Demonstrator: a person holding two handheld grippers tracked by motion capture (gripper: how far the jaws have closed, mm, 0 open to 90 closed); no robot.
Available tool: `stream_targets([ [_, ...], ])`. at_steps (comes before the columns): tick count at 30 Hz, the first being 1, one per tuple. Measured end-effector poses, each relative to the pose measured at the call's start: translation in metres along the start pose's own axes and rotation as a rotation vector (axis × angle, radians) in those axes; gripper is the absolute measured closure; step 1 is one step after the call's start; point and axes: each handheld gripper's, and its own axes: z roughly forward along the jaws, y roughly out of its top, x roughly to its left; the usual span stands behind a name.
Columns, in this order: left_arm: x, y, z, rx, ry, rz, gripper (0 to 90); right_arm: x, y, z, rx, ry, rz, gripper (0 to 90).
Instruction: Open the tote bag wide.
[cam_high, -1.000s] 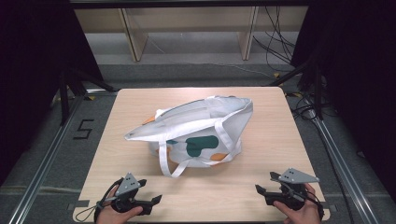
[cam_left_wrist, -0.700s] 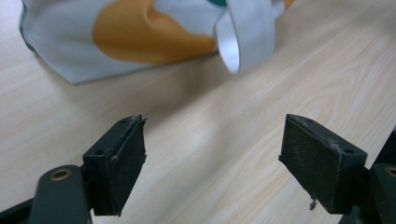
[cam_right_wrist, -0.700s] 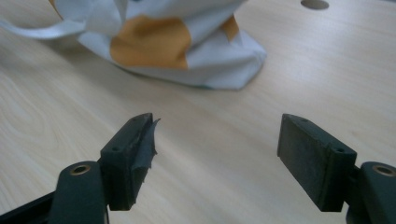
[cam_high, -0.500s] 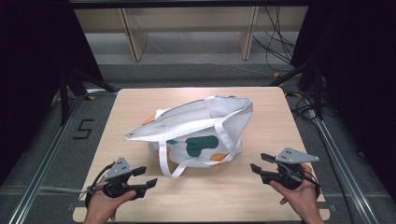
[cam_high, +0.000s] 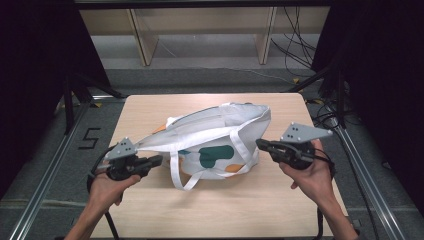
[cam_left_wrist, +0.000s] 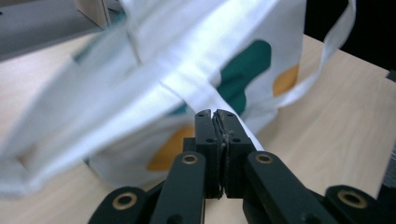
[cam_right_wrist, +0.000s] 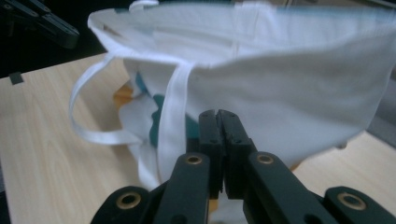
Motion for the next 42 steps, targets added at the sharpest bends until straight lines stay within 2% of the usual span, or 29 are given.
stream_targets([
  [1,0.003,0.006,0.002,-0.007,0.006,0.000,88.4,0.000,0.000,0.000,0.000,0.000,0.000,89.5],
  [2,0.006,0.012,0.003,-0.015,0.006,-0.001,88.8,-0.004,0.014,0.003,0.005,0.008,-0.007,89.5],
  [3,0.009,0.017,0.006,-0.016,0.003,-0.001,88.8,-0.004,0.014,0.003,0.005,0.008,-0.007,89.5],
  [4,0.011,0.023,0.008,-0.018,0.013,-0.001,88.8,-0.008,0.027,0.007,0.002,0.000,-0.009,89.4],
  [7,0.019,0.039,0.021,-0.014,0.026,-0.003,88.5,-0.016,0.040,0.016,0.009,-0.016,-0.006,89.4],
  [9,0.024,0.046,0.029,-0.027,0.028,-0.015,88.3,-0.022,0.045,0.024,0.008,-0.034,-0.009,89.4],
  [11,0.027,0.049,0.032,-0.022,0.031,-0.019,88.2,-0.028,0.048,0.033,0.030,-0.060,-0.004,89.4],
  [13,0.035,0.054,0.047,-0.031,0.038,-0.043,88.3,-0.035,0.047,0.043,0.073,-0.062,-0.010,89.4],
  [15,0.040,0.053,0.058,-0.013,0.057,-0.037,88.6,-0.042,0.042,0.055,0.115,-0.099,-0.022,89.4],
  [16,0.040,0.053,0.058,-0.013,0.057,-0.037,88.7,-0.046,0.039,0.060,0.154,-0.094,-0.024,89.4],
  [17,0.047,0.049,0.071,-0.003,0.077,-0.050,88.8,-0.047,0.034,0.066,0.175,-0.107,0.002,89.4],
  [19,0.053,0.043,0.084,-0.014,0.075,-0.095,89.0,-0.054,0.022,0.078,0.231,-0.107,0.022,90.0],
  [21,0.060,0.033,0.098,0.020,0.090,-0.110,88.9,-0.061,0.004,0.091,0.300,-0.104,0.041,90.0],
  [22,0.066,0.027,0.105,0.011,0.075,-0.118,89.0,-0.064,-0.005,0.097,0.334,-0.098,0.059,90.0],
  [23,0.069,0.021,0.109,0.033,0.066,-0.164,89.0,-0.066,-0.016,0.104,0.338,-0.095,0.068,90.0],
  [24,0.072,0.015,0.114,0.034,0.059,-0.196,89.1,-0.067,-0.026,0.110,0.346,-0.085,0.105,90.0],
  [26,0.079,0.004,0.120,0.059,0.069,-0.210,89.3,-0.068,-0.043,0.121,0.363,-0.072,0.155,90.0],
  [27,0.083,-0.001,0.122,0.088,0.088,-0.196,89.4,-0.069,-0.048,0.125,0.383,-0.055,0.170,90.0],
  [28,0.085,-0.006,0.124,0.073,0.080,-0.227,89.5,-0.067,-0.055,0.131,0.370,-0.051,0.169,90.0],
  [29,0.087,-0.010,0.125,0.056,0.058,-0.258,89.5,-0.064,-0.057,0.135,0.387,-0.043,0.191,90.0],
  [30,0.087,-0.012,0.125,0.049,0.056,-0.264,89.5,-0.061,-0.060,0.138,0.398,-0.041,0.183,90.0],
  [32,0.085,-0.010,0.124,0.059,0.072,-0.235,89.5,-0.060,-0.059,0.140,0.428,-0.034,0.154,90.0],
  [33,0.085,-0.007,0.122,0.082,0.079,-0.208,89.4,-0.060,-0.056,0.140,0.412,-0.051,0.152,90.0],
  [35,0.083,-0.001,0.119,0.082,0.077,-0.201,88.8,-0.061,-0.047,0.135,0.400,-0.061,0.155,90.0],
  [37,0.080,0.006,0.119,0.070,0.064,-0.192,88.2,-0.062,-0.036,0.131,0.326,-0.063,0.145,90.0],
  [38,0.080,0.006,0.119,0.070,0.064,-0.192,88.1,-0.062,-0.030,0.130,0.293,-0.055,0.142,90.0],
  [39,0.076,0.014,0.120,0.091,0.037,-0.167,88.0,-0.062,-0.023,0.131,0.274,-0.036,0.137,90.0],
  [40,0.073,0.018,0.122,0.086,0.030,-0.170,88.2,-0.062,-0.016,0.133,0.265,-0.027,0.131,89.9],
  [42,0.069,0.025,0.127,0.115,0.021,-0.138,88.4,-0.061,-0.004,0.142,0.236,-0.004,0.120,89.8],
])
